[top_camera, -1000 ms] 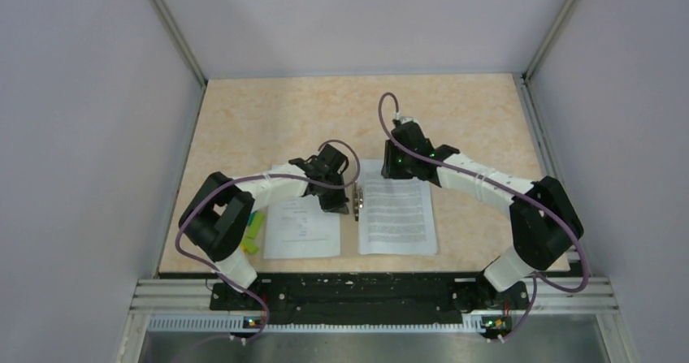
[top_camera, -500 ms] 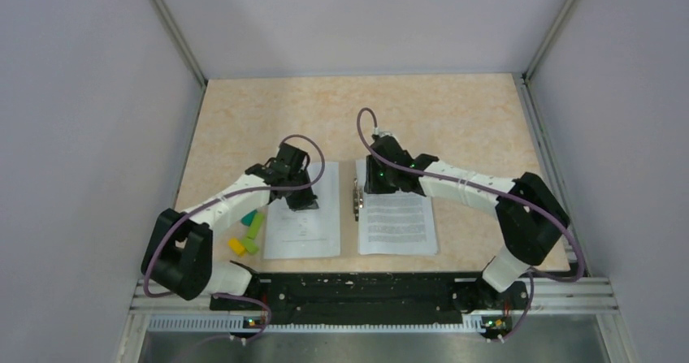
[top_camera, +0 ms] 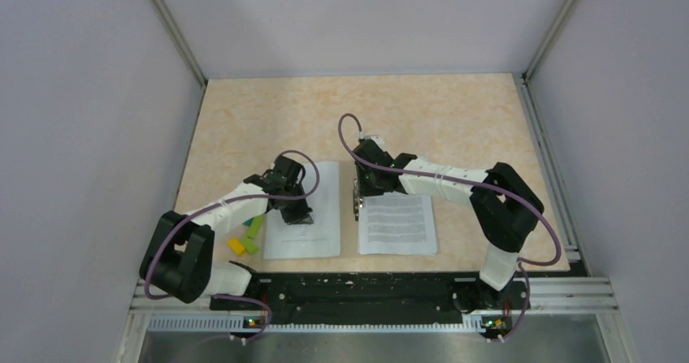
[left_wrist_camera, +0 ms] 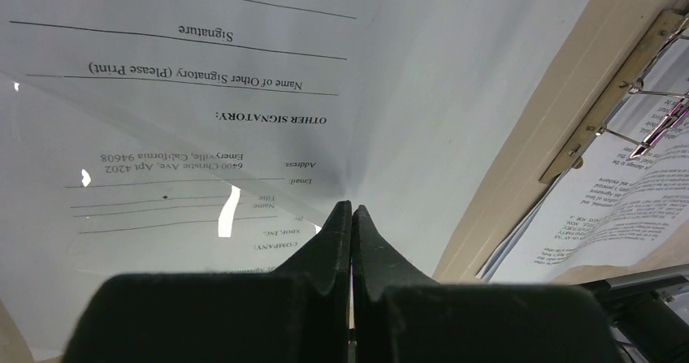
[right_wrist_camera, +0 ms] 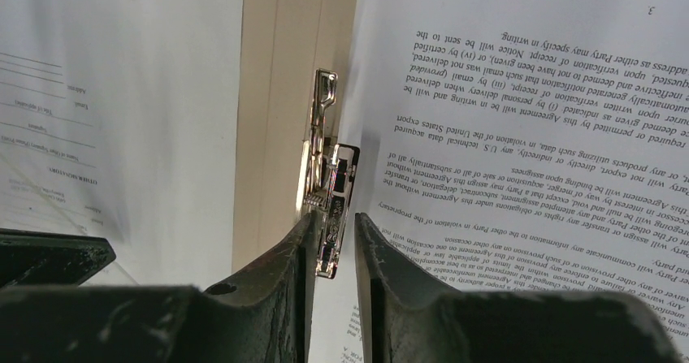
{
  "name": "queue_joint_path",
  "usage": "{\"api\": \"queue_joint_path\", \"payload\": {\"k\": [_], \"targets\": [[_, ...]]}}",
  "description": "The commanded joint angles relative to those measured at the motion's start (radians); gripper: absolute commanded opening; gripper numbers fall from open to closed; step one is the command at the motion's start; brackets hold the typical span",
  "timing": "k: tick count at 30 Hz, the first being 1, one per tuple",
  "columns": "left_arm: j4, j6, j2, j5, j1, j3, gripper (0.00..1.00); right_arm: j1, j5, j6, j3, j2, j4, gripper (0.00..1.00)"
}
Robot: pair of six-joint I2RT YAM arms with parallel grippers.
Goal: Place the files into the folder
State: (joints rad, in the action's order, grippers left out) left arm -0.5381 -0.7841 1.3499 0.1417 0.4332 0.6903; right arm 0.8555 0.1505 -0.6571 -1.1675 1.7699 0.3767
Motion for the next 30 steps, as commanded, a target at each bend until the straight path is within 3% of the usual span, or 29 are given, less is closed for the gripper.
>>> {"api": "queue_joint_path", "payload": {"k": [1,17,30], "targets": [[0.044,-0.027,-0.032,-0.009,-0.004,-0.025,0.00,0.021,0.037,-0.010,-0.064,0.022,0.019,0.23],[0.063,-0.076,0.007,-0.032,-0.004,-0.043,0.00,0.037,0.016,-0.023,-0.025,0.020,0.014,0.12],[0.053,-0.139,0.044,-0.057,-0.004,-0.052,0.00,0.045,0.015,-0.035,0.023,-0.012,0.017,0.09]]}}
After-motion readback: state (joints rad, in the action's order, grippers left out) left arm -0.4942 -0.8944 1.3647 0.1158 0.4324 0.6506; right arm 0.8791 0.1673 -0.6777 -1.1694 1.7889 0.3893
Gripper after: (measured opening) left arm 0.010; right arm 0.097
